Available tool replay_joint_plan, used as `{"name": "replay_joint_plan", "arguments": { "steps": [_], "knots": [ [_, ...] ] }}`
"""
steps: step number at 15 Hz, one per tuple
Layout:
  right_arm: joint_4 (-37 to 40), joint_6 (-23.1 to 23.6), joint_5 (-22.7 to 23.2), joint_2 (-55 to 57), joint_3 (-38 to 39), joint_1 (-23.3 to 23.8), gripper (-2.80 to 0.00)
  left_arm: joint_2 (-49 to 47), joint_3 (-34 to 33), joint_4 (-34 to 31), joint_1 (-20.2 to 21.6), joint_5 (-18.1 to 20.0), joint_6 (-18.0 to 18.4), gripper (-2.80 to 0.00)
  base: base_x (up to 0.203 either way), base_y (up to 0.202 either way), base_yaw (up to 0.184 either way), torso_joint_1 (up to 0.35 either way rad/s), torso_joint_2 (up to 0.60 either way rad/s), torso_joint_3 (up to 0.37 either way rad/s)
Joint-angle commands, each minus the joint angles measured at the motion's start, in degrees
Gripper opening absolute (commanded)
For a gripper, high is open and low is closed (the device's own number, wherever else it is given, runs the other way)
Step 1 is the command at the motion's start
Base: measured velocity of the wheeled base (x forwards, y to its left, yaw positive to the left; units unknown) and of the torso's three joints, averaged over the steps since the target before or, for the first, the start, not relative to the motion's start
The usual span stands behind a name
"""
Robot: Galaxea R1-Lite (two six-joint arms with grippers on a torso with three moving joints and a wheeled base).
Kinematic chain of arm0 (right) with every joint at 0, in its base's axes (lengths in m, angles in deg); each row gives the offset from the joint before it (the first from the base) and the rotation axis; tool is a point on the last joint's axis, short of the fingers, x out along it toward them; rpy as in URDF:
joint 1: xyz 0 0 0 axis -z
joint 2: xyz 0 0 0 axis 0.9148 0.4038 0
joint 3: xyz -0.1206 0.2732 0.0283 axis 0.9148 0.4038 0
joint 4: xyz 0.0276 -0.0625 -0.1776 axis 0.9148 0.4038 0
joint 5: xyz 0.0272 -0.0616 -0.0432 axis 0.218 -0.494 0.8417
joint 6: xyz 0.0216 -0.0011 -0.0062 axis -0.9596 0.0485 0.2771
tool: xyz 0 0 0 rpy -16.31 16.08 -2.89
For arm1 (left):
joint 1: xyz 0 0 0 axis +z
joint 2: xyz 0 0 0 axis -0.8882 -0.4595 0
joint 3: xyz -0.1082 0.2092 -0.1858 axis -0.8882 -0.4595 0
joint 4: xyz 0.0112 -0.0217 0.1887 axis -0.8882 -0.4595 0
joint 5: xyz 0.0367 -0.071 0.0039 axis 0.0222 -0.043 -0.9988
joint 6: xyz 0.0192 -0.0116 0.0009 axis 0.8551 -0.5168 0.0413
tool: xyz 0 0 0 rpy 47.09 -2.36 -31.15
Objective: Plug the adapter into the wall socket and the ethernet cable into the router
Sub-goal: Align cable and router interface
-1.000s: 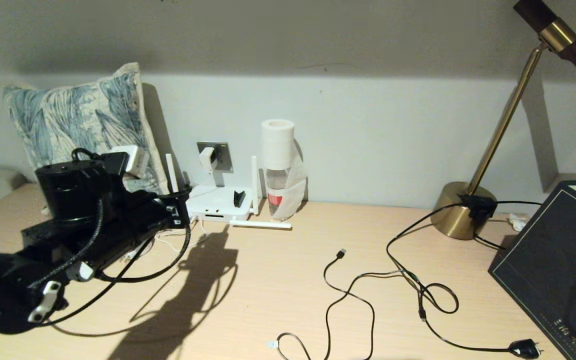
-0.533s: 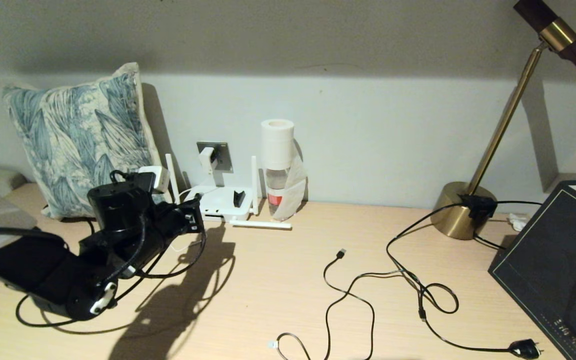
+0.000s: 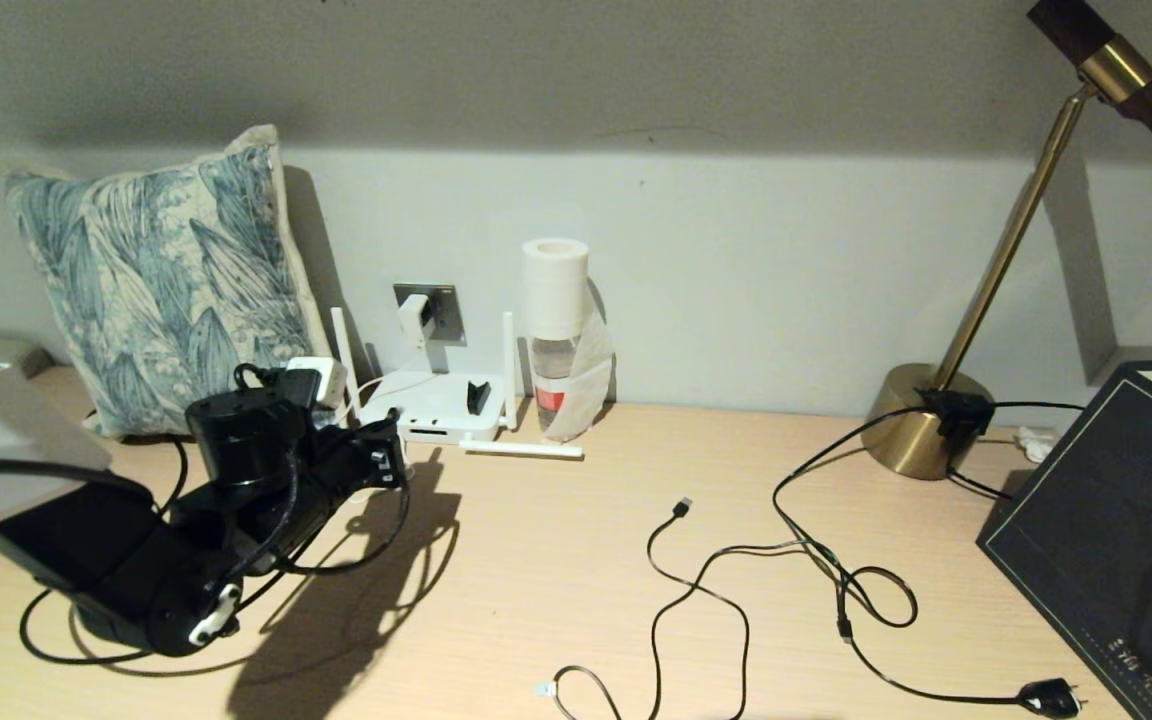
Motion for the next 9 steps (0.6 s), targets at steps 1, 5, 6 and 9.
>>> {"name": "replay_joint_plan", "arguments": {
  "steps": [1,5,6,9],
  "knots": [
    [0.0,0.0,0.0,0.0,0.0,0.0,-2.8,0.6,-0.9,0.6,0.4,0.0,0.2,-2.8,0.0,0.0,0.0,0.0,0.0,0.0],
    [0.0,0.0,0.0,0.1,0.0,-0.1,-2.8,1.7,-3.4,1.2,3.6,4.5,2.8,-2.8,0.0,0.0,0.0,0.0,0.0,0.0],
    [0.0,0.0,0.0,0.1,0.0,0.0,-2.8,1.7,-4.0,1.2,4.5,5.4,3.3,-2.8,0.0,0.0,0.0,0.0,0.0,0.0],
    [0.0,0.0,0.0,0.1,0.0,0.0,-2.8,1.0,-4.2,2.3,5.0,6.0,3.4,-2.8,0.0,0.0,0.0,0.0,0.0,0.0]
  ]
}}
